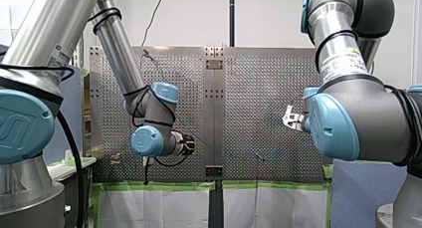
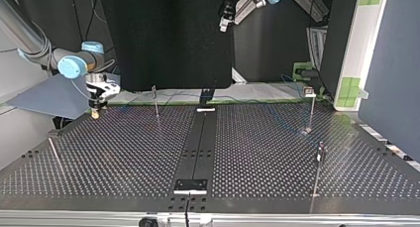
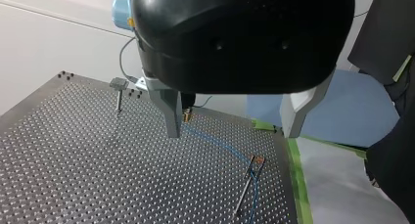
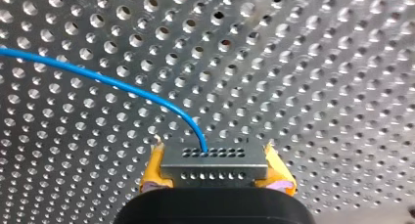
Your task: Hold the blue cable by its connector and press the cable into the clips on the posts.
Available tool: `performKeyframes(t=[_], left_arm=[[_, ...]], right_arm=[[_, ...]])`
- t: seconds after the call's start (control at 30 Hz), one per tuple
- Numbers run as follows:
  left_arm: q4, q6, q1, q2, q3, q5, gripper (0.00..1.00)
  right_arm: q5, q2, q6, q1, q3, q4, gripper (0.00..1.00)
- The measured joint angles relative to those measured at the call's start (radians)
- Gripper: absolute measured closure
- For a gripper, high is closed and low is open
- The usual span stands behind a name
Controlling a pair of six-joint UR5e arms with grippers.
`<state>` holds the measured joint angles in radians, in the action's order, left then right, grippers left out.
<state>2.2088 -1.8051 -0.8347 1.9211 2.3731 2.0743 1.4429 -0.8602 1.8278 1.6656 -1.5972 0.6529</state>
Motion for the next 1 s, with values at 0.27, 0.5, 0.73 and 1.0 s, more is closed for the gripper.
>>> performKeyframes(t=[0.27, 0.5, 0.73, 1.0], left_arm=[[0.028, 0.039, 0.012, 0.000, -0.011, -0.013, 0.00], [0.031, 0.045, 0.018, 0.000, -0.014, -0.013, 0.00], [0.031, 0.046, 0.018, 0.000, -0.014, -0.013, 0.00], [0.031, 0.046, 0.018, 0.000, -0.014, -0.013, 0.00]], right_arm=[[0.005, -0.064, -0.011, 0.016, -0.041, 0.008, 0.98], [0.005, -0.076, -0.015, 0.022, -0.043, 0.008, 0.98], [0.005, -0.076, -0.016, 0.023, -0.043, 0.008, 0.98], [0.005, -0.076, -0.016, 0.023, -0.044, 0.008, 0.98]])
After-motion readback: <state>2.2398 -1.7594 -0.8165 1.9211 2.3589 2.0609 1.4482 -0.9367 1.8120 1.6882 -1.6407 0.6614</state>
